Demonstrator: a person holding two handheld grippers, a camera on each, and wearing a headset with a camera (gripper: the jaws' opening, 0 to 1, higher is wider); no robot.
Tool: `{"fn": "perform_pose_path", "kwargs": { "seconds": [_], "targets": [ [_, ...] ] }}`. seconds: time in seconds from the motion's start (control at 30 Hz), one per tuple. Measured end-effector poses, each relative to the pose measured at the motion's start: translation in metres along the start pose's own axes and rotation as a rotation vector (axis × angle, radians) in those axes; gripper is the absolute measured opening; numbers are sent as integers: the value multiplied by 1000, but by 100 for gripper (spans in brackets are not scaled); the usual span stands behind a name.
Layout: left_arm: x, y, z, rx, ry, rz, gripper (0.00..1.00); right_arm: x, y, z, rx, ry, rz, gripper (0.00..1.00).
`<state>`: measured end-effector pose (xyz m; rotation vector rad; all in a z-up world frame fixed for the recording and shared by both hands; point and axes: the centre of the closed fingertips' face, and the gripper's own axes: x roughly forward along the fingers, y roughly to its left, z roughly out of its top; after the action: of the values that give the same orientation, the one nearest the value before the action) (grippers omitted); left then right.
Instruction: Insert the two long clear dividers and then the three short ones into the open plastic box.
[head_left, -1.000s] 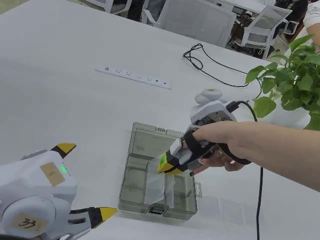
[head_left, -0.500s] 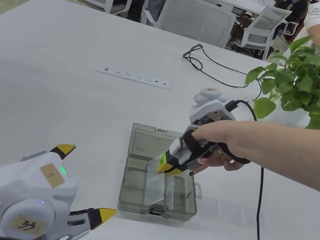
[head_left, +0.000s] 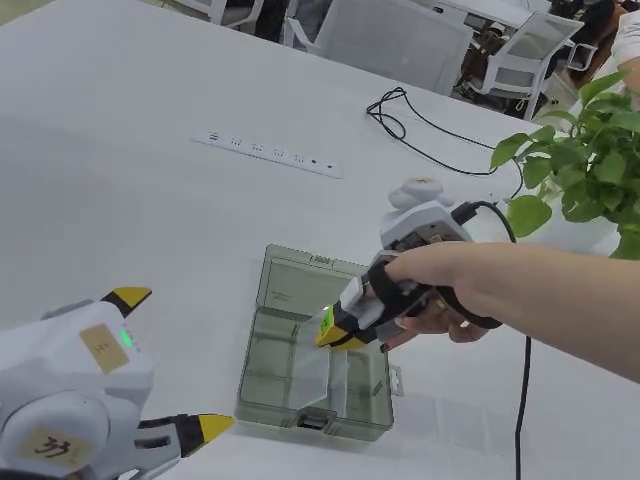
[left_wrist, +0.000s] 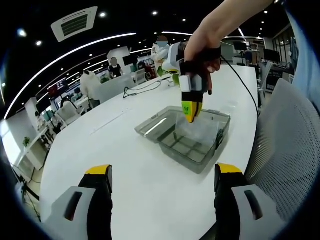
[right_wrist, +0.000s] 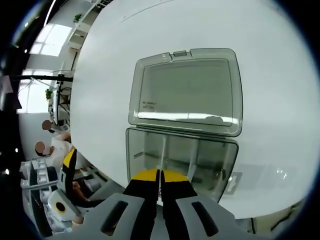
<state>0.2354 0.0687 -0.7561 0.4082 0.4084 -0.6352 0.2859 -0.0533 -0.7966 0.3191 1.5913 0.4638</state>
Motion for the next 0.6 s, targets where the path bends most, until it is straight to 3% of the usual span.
{"fn": "perform_pose_path", "kwargs": {
  "seconds": [0.6],
  "targets": [
    [-1,-1,-1,-7,3,-7,85,0,3,1,-21,-4,0,2]
  ]
}}
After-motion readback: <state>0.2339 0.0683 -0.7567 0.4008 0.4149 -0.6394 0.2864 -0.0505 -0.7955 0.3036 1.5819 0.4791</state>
